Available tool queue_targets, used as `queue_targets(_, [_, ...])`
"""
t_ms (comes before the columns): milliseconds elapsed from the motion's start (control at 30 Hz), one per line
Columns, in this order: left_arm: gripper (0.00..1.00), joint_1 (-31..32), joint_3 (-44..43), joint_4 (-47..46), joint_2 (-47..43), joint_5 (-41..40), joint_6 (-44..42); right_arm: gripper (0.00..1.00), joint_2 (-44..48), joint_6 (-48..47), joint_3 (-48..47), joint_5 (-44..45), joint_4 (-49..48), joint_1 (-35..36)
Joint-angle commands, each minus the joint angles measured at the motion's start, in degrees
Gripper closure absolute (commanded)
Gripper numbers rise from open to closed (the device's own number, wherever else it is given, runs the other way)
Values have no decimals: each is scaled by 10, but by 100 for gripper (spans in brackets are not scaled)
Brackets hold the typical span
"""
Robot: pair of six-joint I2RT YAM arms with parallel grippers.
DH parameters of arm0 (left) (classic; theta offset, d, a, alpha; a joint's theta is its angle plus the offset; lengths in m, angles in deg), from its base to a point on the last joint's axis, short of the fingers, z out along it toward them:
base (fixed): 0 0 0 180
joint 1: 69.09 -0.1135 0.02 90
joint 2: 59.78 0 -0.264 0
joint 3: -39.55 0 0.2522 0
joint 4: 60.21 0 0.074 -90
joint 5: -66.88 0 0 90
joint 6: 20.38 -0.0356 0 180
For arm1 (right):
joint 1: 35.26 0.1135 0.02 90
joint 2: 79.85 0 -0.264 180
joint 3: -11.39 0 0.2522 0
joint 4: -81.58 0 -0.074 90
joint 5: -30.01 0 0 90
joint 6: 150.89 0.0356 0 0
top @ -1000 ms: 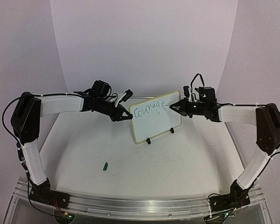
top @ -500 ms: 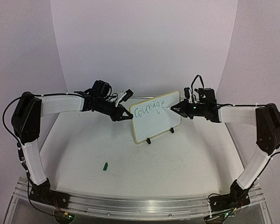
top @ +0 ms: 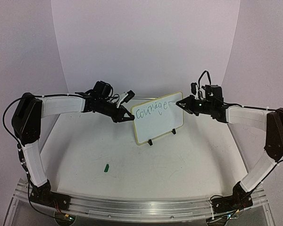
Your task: Write a sentence on the whiteboard
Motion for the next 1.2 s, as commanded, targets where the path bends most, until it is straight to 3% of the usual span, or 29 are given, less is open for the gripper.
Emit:
queue_targets(0, [100, 11, -11, 16, 10, 0, -3, 100, 55, -5, 15, 16, -7, -2])
queue_targets(267, [100, 11, -12, 17, 8, 3, -3, 100, 106, -22, 43, -10, 5, -24])
queue_targets(567, [100, 11, -14, 23, 6, 6, -5, 100, 120, -66, 47, -102, 28, -68])
queue_targets(1167, [100, 11, -16, 30, 6, 7, -11, 100, 27, -114, -37, -145, 46, -97])
